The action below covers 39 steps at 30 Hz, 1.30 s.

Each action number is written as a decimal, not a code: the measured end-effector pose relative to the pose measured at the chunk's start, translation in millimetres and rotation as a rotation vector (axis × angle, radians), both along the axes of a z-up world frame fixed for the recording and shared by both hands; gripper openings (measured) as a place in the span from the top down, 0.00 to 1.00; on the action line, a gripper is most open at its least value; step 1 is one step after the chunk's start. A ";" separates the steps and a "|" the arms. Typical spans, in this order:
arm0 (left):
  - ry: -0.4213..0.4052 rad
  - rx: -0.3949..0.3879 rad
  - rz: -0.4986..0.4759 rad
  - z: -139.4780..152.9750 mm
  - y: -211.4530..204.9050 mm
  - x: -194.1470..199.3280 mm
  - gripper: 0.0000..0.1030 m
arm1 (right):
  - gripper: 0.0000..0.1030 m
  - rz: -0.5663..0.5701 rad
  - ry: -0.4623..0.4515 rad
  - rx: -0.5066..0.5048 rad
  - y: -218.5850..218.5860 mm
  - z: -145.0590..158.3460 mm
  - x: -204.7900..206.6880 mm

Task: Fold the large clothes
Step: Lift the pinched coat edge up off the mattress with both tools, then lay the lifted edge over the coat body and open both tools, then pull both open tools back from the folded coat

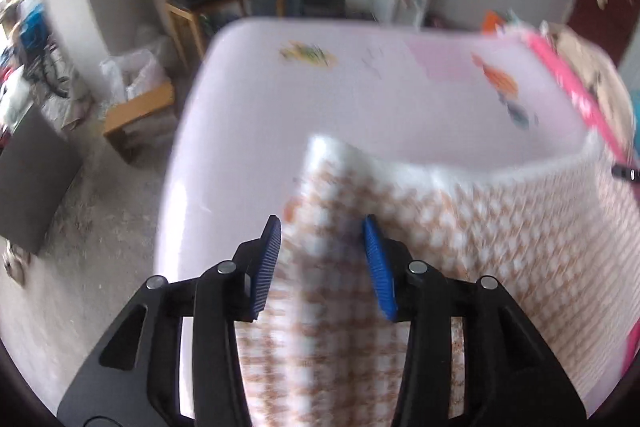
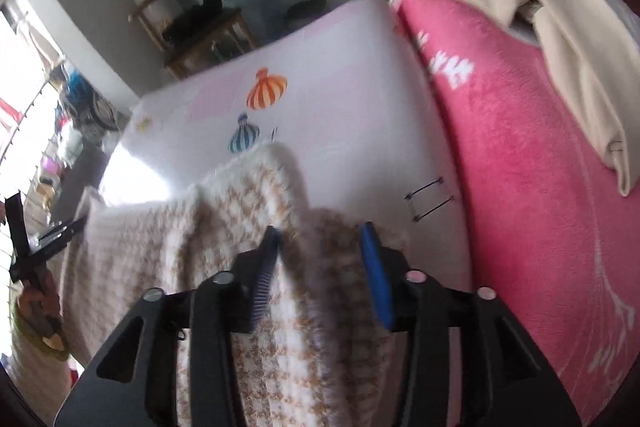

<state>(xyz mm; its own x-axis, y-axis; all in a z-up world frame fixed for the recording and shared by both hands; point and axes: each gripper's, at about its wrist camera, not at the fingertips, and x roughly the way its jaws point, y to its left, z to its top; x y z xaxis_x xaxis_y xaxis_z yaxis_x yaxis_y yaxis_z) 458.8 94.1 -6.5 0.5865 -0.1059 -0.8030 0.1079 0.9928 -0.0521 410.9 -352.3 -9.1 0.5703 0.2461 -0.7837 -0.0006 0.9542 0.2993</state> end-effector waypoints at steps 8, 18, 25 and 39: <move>0.012 -0.215 -0.101 12.6 -19.3 6.2 0.59 | 0.46 0.147 -0.062 0.034 55.4 14.6 29.3; 0.069 -0.402 0.091 -31.4 27.8 13.7 0.61 | 0.57 -0.135 0.042 0.155 -17.2 -24.3 51.8; -0.060 -0.335 0.003 24.7 13.0 -33.7 0.60 | 0.52 0.027 -0.128 0.021 28.5 36.2 -18.0; -0.073 -0.055 -0.219 10.1 -83.4 -122.7 0.56 | 0.48 0.233 -0.054 -0.221 129.0 6.7 -83.1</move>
